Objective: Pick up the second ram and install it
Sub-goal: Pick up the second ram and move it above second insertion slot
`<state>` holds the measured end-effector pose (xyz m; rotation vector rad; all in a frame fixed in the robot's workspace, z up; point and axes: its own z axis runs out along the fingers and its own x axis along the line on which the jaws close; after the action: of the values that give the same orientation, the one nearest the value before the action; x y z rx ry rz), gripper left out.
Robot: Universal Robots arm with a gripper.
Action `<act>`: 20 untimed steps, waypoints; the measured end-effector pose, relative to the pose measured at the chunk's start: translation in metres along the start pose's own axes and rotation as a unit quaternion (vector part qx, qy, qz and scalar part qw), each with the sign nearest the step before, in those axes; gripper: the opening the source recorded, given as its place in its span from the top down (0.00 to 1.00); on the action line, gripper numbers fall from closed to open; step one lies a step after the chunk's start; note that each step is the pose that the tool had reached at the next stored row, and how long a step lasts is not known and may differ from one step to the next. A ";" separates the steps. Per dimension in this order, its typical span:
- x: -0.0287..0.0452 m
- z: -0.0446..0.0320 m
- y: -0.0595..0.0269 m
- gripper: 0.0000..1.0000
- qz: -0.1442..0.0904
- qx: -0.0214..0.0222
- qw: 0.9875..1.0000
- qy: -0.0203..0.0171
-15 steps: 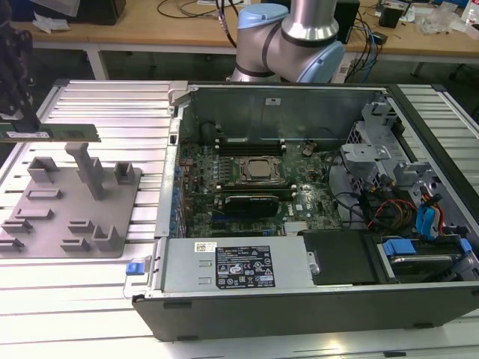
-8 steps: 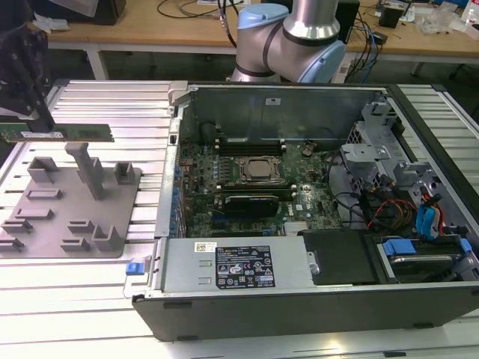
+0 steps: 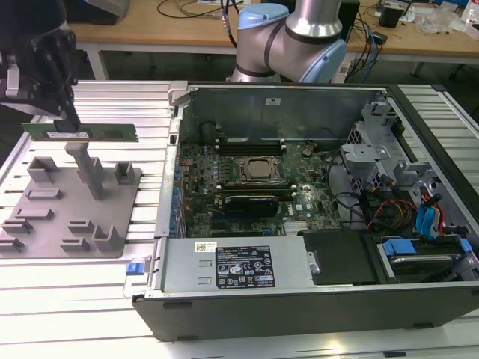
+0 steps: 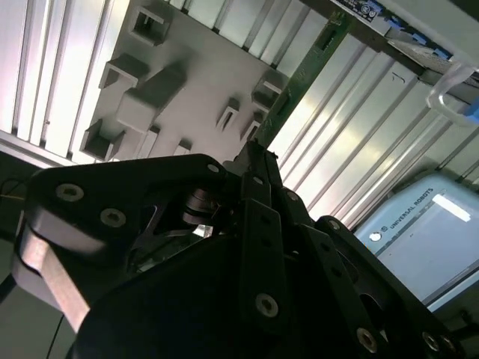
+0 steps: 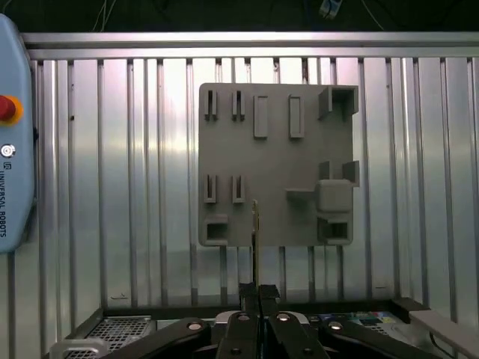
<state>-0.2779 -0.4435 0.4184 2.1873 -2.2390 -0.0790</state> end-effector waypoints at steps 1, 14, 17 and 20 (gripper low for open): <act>0.0000 -0.0001 -0.0018 0.91 0.000 0.000 1.000 0.000; -0.0010 -0.0018 -0.0432 0.91 0.000 0.000 1.000 0.000; -0.0013 -0.0023 -0.0543 0.91 0.000 0.000 1.000 0.000; -0.0016 -0.0028 -0.0669 0.91 0.000 0.000 1.000 0.000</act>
<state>-0.2109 -0.4435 0.4184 2.1873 -2.2390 -0.0790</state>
